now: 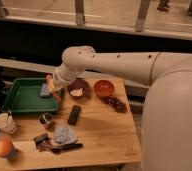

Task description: Place pepper in tray

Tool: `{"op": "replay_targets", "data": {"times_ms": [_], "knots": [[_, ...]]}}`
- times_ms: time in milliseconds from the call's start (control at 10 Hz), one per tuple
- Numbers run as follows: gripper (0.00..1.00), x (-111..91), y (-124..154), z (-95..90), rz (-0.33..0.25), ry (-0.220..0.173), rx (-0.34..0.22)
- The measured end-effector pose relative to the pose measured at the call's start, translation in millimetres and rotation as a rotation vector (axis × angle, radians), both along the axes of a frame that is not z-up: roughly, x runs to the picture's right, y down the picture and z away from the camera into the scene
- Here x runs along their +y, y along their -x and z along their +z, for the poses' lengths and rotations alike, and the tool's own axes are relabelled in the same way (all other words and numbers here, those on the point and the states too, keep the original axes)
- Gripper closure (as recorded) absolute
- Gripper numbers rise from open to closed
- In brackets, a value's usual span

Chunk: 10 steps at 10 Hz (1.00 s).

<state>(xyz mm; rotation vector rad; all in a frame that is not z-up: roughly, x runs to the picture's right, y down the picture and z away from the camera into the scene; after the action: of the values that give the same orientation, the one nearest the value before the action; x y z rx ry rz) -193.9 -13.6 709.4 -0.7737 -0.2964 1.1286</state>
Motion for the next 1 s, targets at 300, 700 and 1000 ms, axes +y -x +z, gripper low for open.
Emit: {"op": "replay_targets", "data": {"times_ms": [300,700,1000], "knots": [[1.0,-0.4,58.1,30.7,-0.002,0.01,-0.048],[1.0,17.9,102.2,85.1,0.03,0.053,-0.094],[0.77,26.8,96.2,115.4,0.124,0.109,-0.096]]}}
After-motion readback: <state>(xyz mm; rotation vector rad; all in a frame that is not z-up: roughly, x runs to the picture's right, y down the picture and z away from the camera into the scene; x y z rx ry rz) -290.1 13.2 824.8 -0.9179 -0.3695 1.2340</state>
